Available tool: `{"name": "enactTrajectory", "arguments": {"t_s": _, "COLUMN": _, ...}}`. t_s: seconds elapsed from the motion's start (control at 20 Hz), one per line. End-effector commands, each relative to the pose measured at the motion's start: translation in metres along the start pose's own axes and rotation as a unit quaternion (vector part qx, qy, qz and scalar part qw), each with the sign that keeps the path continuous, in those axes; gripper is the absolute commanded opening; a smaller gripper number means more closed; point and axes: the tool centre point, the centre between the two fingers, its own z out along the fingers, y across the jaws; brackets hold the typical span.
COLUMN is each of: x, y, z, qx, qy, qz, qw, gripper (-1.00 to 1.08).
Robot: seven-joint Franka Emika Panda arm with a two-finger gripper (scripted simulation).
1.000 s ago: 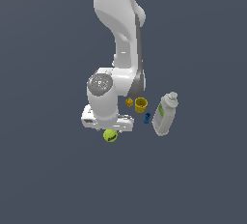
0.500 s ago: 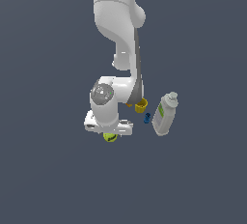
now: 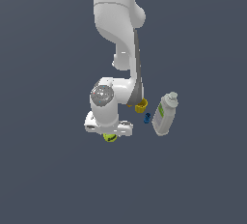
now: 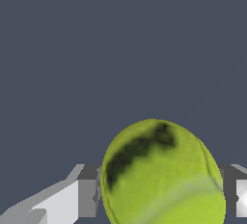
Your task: Pick up a designated object from a clutter of objects.
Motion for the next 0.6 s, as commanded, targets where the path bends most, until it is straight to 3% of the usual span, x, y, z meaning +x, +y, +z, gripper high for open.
{"name": "enactTrajectory", "arguments": {"t_s": 0.0, "x": 0.000, "y": 0.000, "z": 0.001, "qx": 0.000, "qy": 0.000, "qz": 0.000, "qw": 1.0000, "gripper": -1.00}}
{"name": "enactTrajectory", "arguments": {"t_s": 0.55, "x": -0.007, "y": -0.004, "z": -0.012, "qx": 0.000, "qy": 0.000, "qz": 0.000, "qw": 1.0000, "gripper": -1.00}}
